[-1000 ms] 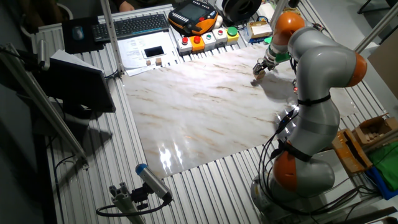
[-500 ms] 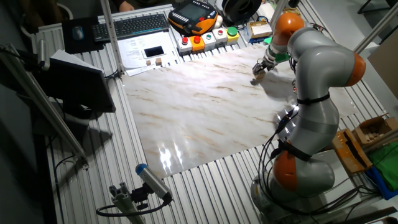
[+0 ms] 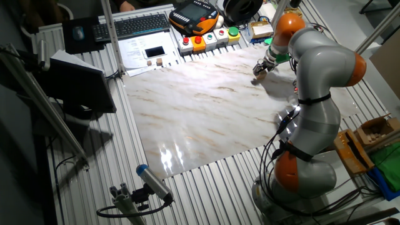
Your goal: Pick up the small block on the left and move it to the right
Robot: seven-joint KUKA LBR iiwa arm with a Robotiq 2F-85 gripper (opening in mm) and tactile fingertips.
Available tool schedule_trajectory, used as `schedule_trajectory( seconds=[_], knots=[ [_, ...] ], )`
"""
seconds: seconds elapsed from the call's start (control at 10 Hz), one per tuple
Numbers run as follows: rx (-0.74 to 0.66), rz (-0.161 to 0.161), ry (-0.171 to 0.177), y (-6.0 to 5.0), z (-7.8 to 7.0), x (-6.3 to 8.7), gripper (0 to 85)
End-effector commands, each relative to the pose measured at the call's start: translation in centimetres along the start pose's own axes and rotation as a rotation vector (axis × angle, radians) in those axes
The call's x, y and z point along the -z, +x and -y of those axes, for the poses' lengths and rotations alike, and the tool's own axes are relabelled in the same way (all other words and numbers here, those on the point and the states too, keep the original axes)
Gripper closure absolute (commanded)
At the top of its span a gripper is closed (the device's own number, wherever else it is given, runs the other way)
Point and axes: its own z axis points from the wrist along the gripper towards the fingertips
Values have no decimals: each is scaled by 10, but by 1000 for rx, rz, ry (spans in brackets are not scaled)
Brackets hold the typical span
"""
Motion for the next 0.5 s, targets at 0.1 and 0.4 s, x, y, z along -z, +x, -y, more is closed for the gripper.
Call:
schedule_trajectory(
  seconds=[0.1, 0.4],
  knots=[
    [2, 0, -3, -1, 0, -2, 0],
    [3, 3, -4, -2, 0, -8, 0]
  ],
)
